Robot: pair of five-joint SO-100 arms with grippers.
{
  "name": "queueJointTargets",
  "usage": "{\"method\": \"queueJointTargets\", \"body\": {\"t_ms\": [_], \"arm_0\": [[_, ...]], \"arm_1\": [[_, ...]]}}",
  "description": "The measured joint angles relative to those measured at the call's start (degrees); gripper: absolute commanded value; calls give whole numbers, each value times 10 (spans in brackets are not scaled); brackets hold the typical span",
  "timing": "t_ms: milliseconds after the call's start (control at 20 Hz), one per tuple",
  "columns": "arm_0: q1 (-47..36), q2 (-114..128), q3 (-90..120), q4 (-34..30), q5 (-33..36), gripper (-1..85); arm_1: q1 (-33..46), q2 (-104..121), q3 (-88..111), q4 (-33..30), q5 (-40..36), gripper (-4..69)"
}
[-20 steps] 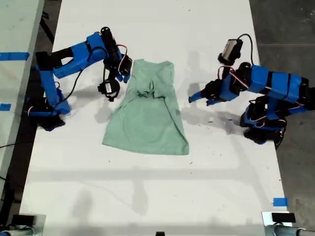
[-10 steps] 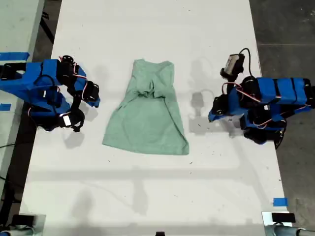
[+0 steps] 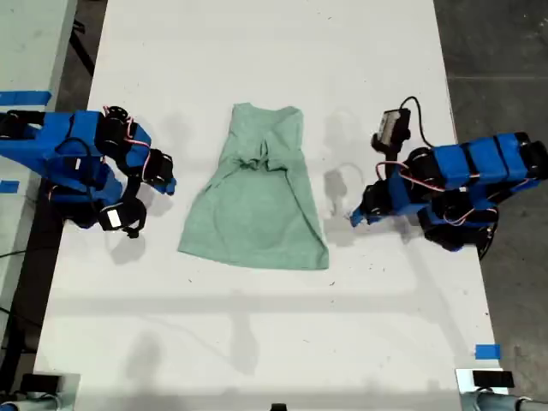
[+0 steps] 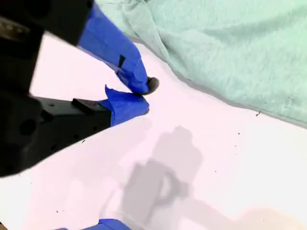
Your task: Fold tshirt
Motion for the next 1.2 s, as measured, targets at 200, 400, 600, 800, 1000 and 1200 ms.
{"method": "queueJointTargets", "body": {"t_ms": [200, 400, 600, 800, 1000, 1200], "arm_0": [[3, -22, 0, -23, 0, 1], [18, -26, 0, -36, 0, 1], [18, -31, 0, -39, 0, 1], [18, -33, 0, -39, 0, 1], [18, -33, 0, -39, 0, 1], [19, -34, 0, -39, 0, 1]], "arm_1": [[-11, -178, -71, -61, -2, 314], [-12, -289, -73, -137, -2, 308], [-12, -379, -73, -198, -2, 150], [-12, -416, -111, -249, 1, 7], [-18, -412, -118, -232, -10, -11], [-39, -412, -170, -126, -40, -12]]}}
